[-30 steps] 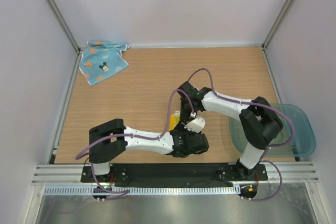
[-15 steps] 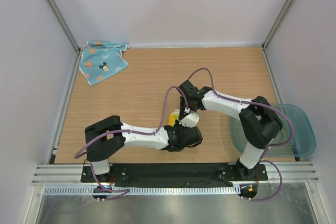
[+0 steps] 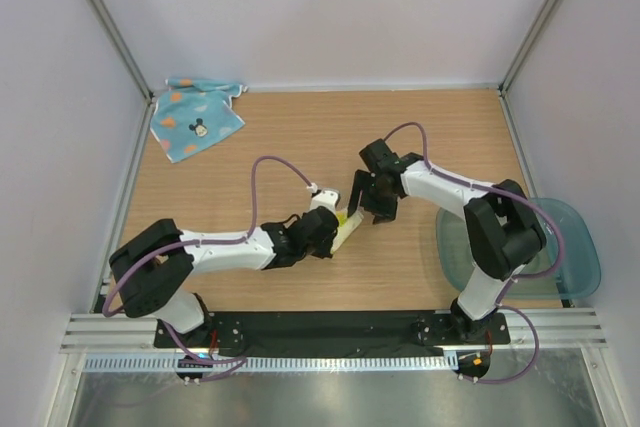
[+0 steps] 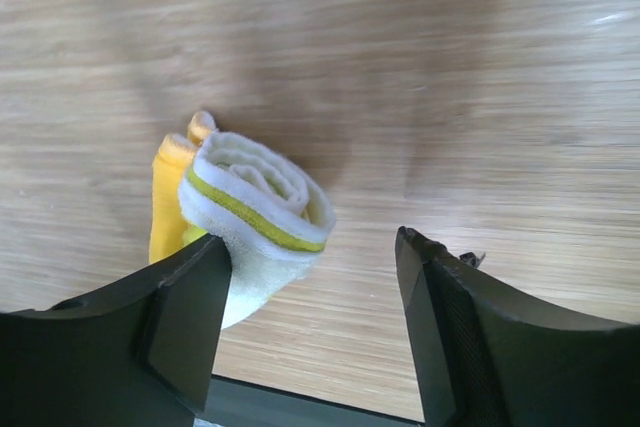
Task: Roll the towels
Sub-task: Roll the towel, then place the rolled towel into the container
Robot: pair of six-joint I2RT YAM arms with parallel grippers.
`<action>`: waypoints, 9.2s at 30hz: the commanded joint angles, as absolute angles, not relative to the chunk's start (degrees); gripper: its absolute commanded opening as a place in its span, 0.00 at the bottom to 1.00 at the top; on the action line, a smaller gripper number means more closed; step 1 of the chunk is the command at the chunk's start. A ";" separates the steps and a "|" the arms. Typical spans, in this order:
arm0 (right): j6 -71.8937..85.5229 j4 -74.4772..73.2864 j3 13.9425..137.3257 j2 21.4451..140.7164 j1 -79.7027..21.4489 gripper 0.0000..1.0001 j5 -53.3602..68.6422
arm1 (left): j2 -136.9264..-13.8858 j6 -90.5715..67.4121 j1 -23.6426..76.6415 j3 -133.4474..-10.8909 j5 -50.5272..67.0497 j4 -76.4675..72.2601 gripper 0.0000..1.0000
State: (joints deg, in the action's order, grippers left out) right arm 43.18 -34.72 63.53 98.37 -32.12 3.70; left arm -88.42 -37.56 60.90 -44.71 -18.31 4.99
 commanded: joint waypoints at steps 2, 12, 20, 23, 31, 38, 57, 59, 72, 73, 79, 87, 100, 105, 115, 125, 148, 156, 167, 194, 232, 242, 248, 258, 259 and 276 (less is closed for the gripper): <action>40.08 -38.76 68.11 95.45 -26.99 0.75 -4.20 | -89.38 -39.20 58.46 -41.57 -10.03 8.53 0.00; 40.25 -22.37 57.61 80.98 -24.52 0.79 7.26 | -92.10 -42.70 54.41 -41.13 -2.30 7.82 0.00; 50.26 10.84 34.22 78.13 -24.69 0.70 25.47 | -93.60 -45.96 48.17 -38.41 7.20 5.37 0.00; 51.68 16.51 31.73 81.29 -25.05 0.69 27.95 | -94.39 -46.41 46.68 -37.53 8.87 4.66 0.00; 52.03 27.77 29.97 88.15 -27.86 0.62 28.39 | -94.48 -46.93 44.04 -35.95 12.65 2.99 0.00; 53.52 34.10 29.44 95.00 -29.09 0.57 28.04 | -94.57 -46.93 42.98 -35.69 14.23 2.37 0.00; 51.07 30.42 35.67 99.76 -33.49 0.10 25.83 | -87.29 -42.90 41.40 -37.26 13.36 9.65 0.22; 48.96 26.22 37.08 98.18 -33.49 0.02 26.37 | -84.65 -42.10 41.40 -38.14 11.61 11.94 0.27; 34.37 -26.15 52.11 68.23 -27.70 0.01 9.52 | -69.97 -38.06 41.40 -44.91 7.73 25.75 0.38; 33.67 -35.24 53.51 64.81 -26.99 0.01 3.14 | -69.18 -37.97 41.40 -45.17 7.73 26.62 0.38; 35.23 -63.06 63.80 58.71 -23.73 0.01 -22.47 | -66.80 -37.53 41.40 -47.55 8.53 29.96 0.37; 41.22 -75.06 65.04 63.96 -19.17 0.01 -41.05 | -64.87 -34.72 41.40 -52.65 5.54 39.46 0.35; 34.29 -67.00 63.91 85.86 -18.72 0.01 -31.92 | -60.65 -34.37 41.31 -51.42 2.11 42.01 0.34; 30.59 -55.04 57.93 85.79 -18.81 0.01 -9.97 | -60.29 -34.28 41.31 -51.33 1.06 42.63 0.33; 37.43 -25.00 62.30 87.36 -21.53 0.01 28.97 | -58.71 -35.07 41.31 -50.89 -2.55 43.15 0.33; 36.29 -13.64 53.89 85.62 -22.24 0.01 35.06 | -58.62 -35.24 41.40 -50.71 -3.87 43.42 0.33; 48.69 25.10 25.86 71.64 -20.22 0.01 24.87 | -72.05 -37.53 41.31 -56.51 1.21 34.64 0.31; 53.08 40.15 21.62 83.47 -18.63 0.01 27.33 | -84.96 -38.23 39.82 -62.48 6.23 26.64 0.30; 52.04 48.25 18.90 93.07 -18.19 0.01 28.12 | -92.19 -39.29 38.32 -63.99 16.43 17.32 0.28; 34.01 -5.70 33.04 76.03 -18.46 0.67 11.69 | -93.52 -42.89 38.50 -60.65 21.09 12.13 0.16; 31.99 -16.70 50.36 92.36 -39.11 0.28 0.79 | -96.94 -45.61 41.74 -59.50 21.88 10.81 0.13; 28.66 -17.58 50.01 97.64 -40.61 0.29 0.26 | -96.77 -47.72 43.24 -59.06 21.45 10.37 0.11; 28.04 -16.35 48.96 101.60 -40.69 0.29 0.70 | -95.98 -49.04 43.42 -58.97 21.36 10.02 0.11; 25.67 -27.06 56.86 93.44 -40.69 0.50 -5.00 | -94.92 -52.38 43.51 -56.87 19.95 10.11 0.09; 25.58 -29.25 57.74 92.82 -40.69 0.51 -5.71 | -94.83 -52.56 43.51 -56.69 19.86 9.85 0.08; 25.40 -43.50 62.58 79.46 -39.73 0.60 -13.97 | -92.64 -60.38 44.65 -54.14 16.52 9.84 0.07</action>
